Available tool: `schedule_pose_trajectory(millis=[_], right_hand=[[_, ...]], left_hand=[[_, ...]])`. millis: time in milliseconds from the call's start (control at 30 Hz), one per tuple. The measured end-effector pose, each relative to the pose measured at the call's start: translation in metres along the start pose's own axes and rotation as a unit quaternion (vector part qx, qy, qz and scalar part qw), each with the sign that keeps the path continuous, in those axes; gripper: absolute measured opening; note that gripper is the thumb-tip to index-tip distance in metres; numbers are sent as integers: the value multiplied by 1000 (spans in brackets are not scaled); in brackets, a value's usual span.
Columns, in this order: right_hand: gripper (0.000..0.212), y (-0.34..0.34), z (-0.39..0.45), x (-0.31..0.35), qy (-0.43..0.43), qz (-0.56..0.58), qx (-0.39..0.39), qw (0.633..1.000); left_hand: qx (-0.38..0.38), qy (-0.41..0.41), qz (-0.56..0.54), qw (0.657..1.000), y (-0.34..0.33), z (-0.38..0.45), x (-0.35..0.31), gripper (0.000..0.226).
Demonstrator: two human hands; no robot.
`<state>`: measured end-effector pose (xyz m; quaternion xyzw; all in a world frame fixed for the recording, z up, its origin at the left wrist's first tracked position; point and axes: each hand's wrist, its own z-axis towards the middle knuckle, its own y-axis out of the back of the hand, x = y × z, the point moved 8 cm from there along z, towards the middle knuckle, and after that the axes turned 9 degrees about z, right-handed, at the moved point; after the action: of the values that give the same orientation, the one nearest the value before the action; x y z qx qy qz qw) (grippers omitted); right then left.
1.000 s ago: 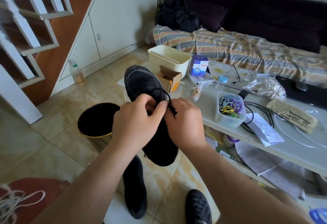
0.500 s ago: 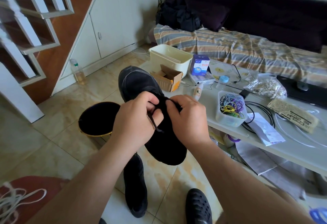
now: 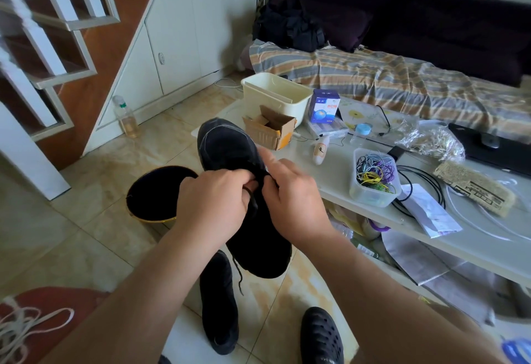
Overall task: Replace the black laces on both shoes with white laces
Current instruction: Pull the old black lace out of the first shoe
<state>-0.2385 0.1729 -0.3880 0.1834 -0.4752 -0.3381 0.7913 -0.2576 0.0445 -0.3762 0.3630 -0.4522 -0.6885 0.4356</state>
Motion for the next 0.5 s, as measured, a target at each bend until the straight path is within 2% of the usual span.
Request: schedule_pose_trajectory(millis=[200, 367, 433, 500], right_hand=[[47, -9, 2, -7, -15, -18, 6, 1000], [39, 2, 4, -4, -16, -16, -41, 999], [40, 9, 4, -3, -15, 14, -55, 998], [38, 14, 4, -5, -15, 39, -55, 998]], left_hand=[[11, -1, -14, 1000, 0, -1, 0, 27], [-20, -17, -93, 995, 9, 0, 0, 19], [6, 11, -234, 972, 11, -1, 8, 29], [26, 62, -387, 920, 10, 0, 16, 28]])
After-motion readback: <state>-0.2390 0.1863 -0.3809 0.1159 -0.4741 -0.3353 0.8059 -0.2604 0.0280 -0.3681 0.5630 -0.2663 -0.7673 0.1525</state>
